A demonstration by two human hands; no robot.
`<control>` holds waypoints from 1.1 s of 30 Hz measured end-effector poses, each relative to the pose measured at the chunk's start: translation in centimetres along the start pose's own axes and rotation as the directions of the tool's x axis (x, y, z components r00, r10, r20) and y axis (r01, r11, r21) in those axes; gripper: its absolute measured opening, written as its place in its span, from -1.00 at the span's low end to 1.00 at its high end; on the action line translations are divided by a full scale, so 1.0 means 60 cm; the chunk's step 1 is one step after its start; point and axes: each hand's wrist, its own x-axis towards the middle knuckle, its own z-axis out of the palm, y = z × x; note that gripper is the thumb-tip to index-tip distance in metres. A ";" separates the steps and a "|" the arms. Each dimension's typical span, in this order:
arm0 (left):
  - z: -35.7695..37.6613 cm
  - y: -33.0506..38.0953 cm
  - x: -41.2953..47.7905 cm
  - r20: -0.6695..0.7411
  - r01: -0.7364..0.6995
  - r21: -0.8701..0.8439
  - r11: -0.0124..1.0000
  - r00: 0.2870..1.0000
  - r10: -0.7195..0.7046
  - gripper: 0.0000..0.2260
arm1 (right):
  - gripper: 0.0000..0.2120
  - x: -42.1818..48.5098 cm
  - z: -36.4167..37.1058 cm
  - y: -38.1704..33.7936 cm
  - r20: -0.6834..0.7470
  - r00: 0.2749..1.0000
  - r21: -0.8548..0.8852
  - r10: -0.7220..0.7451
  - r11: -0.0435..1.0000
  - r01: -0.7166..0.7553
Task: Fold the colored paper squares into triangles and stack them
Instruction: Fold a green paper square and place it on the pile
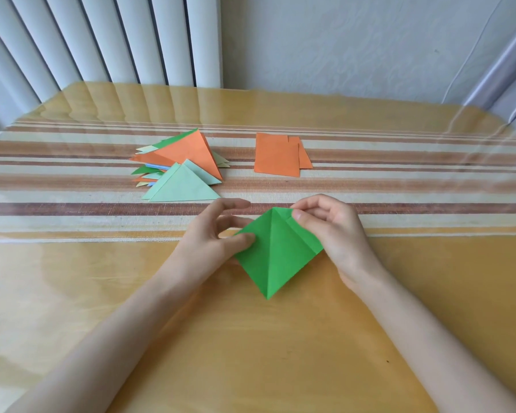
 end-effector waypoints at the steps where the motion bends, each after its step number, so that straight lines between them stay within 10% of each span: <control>1: 0.000 0.006 -0.002 0.026 0.031 -0.013 0.999 0.999 -0.030 -0.73 | -0.91 -0.002 -0.002 -0.004 0.041 0.999 0.016 -0.003 1.000 0.002; 10: 0.002 0.013 -0.007 0.115 0.023 0.052 0.998 0.993 -0.029 -0.91 | -0.88 -0.015 0.009 -0.012 0.282 0.944 -0.156 -0.173 0.962 0.223; 18: -0.001 0.013 -0.001 -0.070 0.015 -0.166 0.986 0.997 -0.027 -0.90 | -0.75 -0.014 -0.008 -0.011 0.199 0.976 0.066 0.088 0.993 -0.103; 33: -0.003 0.013 -0.001 -0.020 -0.032 -0.149 0.988 0.999 0.030 -0.83 | -0.73 -0.018 -0.008 -0.007 0.148 0.985 0.216 0.089 0.969 -0.120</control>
